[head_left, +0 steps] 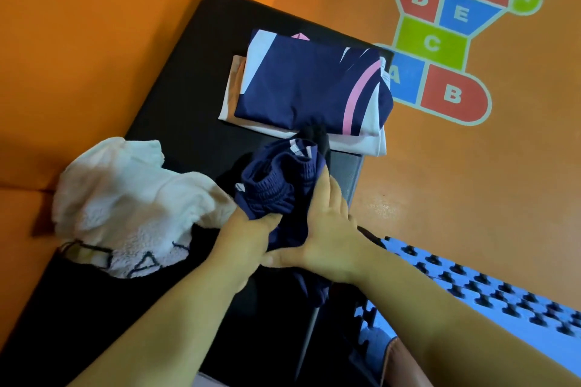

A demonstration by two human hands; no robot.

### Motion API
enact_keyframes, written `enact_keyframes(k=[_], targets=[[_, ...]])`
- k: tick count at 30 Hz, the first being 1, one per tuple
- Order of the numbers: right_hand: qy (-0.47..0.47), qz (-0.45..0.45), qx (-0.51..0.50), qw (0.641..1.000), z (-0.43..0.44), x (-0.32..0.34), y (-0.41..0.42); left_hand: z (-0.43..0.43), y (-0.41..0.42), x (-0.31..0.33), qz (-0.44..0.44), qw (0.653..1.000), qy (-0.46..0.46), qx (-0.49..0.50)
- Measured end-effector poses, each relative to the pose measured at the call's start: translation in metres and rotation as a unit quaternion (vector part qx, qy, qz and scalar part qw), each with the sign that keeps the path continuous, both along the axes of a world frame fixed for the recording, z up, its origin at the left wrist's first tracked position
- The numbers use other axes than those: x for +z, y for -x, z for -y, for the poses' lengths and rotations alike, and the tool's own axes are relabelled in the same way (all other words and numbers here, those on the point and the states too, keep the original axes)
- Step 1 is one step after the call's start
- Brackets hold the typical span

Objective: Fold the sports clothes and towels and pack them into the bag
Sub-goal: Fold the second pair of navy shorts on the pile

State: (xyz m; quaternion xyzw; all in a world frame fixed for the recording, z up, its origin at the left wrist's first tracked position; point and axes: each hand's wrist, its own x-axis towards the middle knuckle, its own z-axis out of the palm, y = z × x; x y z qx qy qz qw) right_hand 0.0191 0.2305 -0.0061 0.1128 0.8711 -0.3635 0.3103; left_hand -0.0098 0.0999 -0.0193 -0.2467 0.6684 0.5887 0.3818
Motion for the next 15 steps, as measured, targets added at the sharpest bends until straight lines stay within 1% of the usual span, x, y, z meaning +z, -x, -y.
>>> enact_keyframes(k=[2, 3, 5, 8, 10, 11, 12, 13, 14, 15], targets=[[-0.042, 0.013, 0.048, 0.998, 0.003, -0.002, 0.004, 0.015, 0.002, 0.003, 0.029, 0.997, -0.035, -0.057], [-0.06, 0.021, 0.065, 0.996, 0.005, -0.004, 0.005, 0.019, 0.003, 0.004, 0.031, 0.996, -0.05, -0.073], [-0.093, 0.032, 0.083, 0.992, 0.012, -0.01, 0.006, 0.023, 0.002, 0.003, 0.022, 0.995, -0.053, -0.085], [-0.137, 0.019, 0.063, 0.988, 0.021, -0.022, 0.006, 0.02, 0.001, 0.0, -0.035, 0.992, -0.033, -0.113], [-0.151, -0.03, 0.036, 0.987, 0.018, -0.03, 0.007, 0.02, 0.001, -0.002, -0.091, 0.979, 0.021, -0.184], [-0.146, -0.055, 0.028, 0.987, 0.015, -0.032, 0.008, 0.021, 0.001, 0.0, -0.122, 0.963, 0.064, -0.233], [-0.138, -0.081, 0.026, 0.987, 0.011, -0.034, 0.009, 0.021, 0.003, 0.002, -0.164, 0.94, 0.114, -0.277], [-0.135, -0.094, 0.032, 0.986, 0.008, -0.034, 0.01, 0.022, 0.006, 0.005, -0.228, 0.905, 0.164, -0.319], [-0.134, -0.1, 0.04, 0.985, 0.004, -0.035, 0.012, 0.022, 0.009, 0.009, -0.325, 0.853, 0.209, -0.351], [-0.136, -0.097, 0.05, 0.985, 0.0, -0.036, 0.015, 0.025, 0.012, 0.01, -0.425, 0.785, 0.245, -0.378]])
